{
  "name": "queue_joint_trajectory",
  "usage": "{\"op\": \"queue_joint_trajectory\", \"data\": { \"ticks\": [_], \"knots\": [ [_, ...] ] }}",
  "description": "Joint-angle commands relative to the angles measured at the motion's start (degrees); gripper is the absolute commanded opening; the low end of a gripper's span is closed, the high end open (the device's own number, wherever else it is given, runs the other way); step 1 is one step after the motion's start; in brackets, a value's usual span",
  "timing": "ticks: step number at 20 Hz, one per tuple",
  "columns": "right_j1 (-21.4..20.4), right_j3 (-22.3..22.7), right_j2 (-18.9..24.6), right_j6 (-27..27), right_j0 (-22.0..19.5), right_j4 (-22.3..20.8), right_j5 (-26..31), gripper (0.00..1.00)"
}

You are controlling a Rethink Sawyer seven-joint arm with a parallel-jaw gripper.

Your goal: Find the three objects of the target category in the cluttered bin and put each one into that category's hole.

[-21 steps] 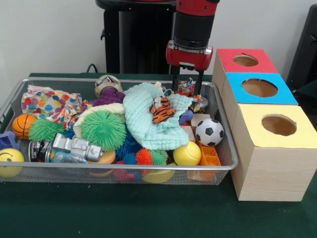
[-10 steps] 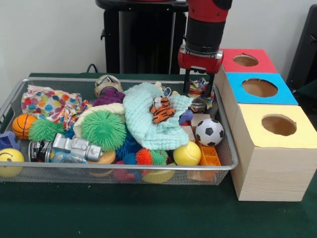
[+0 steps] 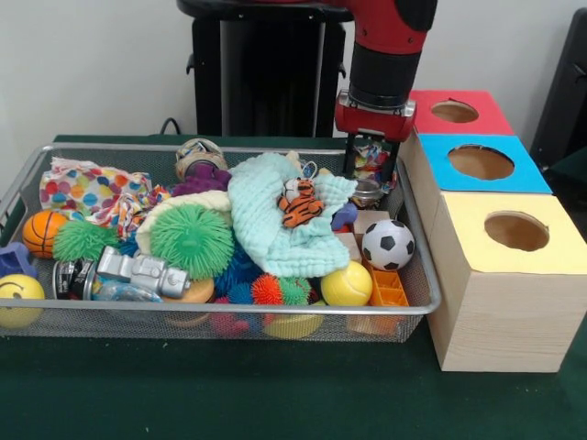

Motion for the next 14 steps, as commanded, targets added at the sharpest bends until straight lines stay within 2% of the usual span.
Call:
{"op": "queue_joint_trajectory", "data": {
  "ticks": [1,7,14],
  "knots": [
    [5.05,-5.03,3.07,11.2,-1.92,0.12,-4.23,1.0],
    [5.14,-5.95,3.26,9.62,-2.51,-0.56,-3.36,1.0],
    [5.16,-8.15,3.0,6.4,-2.73,-1.17,2.4,1.0]
  ]
}}
